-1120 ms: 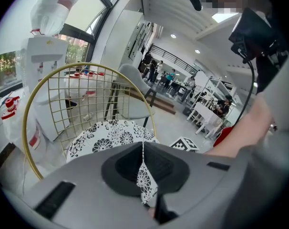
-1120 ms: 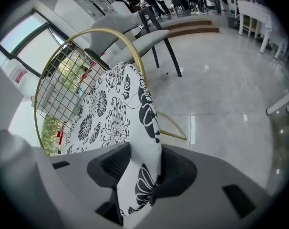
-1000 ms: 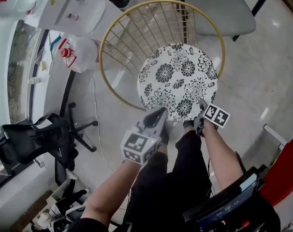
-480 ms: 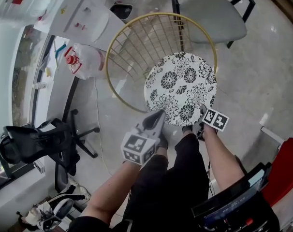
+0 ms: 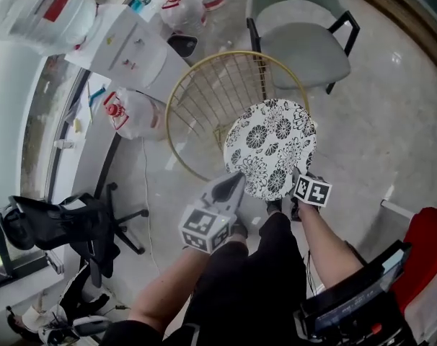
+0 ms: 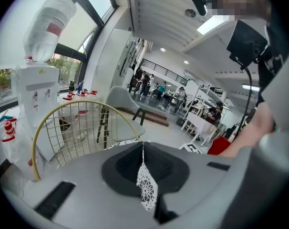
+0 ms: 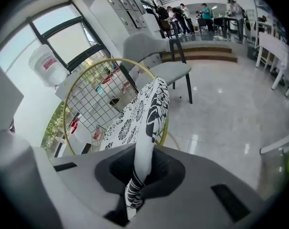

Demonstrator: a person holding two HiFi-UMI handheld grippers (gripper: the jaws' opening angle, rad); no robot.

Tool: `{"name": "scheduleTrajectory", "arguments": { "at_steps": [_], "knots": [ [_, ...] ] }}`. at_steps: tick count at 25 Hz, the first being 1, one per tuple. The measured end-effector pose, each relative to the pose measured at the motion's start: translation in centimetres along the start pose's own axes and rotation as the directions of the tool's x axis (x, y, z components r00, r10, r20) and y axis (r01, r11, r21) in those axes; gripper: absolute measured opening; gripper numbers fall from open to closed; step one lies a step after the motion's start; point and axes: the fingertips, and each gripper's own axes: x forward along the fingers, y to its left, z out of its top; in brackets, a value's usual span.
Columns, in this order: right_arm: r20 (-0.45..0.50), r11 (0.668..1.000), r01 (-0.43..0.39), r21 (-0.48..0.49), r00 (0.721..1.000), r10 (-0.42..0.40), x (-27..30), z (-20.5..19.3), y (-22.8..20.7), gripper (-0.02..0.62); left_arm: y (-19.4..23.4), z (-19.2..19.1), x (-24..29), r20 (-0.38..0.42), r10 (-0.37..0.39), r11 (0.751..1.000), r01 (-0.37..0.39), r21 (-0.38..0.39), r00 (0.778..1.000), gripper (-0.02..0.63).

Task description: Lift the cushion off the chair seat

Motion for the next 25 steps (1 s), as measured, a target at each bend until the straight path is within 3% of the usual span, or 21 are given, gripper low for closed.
{"name": "scheduleTrajectory", "arguments": {
  "at_steps": [6,18,25],
  "knots": [
    [0.076,0.981,-0.031,-0.191,0.996,0.046,-3.5,2.8,3.7,0.031,-1.5,2.6,-1.3,0.035,-0.038,0.994,0.035,0.103,0.999,0.009],
    [0.123,0.927,0.002,-0.375,0.991,0.048,-9.3,5.6,9.8,0.029,0.0,5.9,-6.8,0.110,-0.007,0.998,-0.001,0.064,0.994,0.008],
    [0.175,0.905,0.003,-0.424,0.981,0.079,-12.0,7.9,12.2,0.028,0.1,8.7,-8.4,0.176,-0.003,0.998,-0.009,0.064,0.984,0.008]
  ]
}}
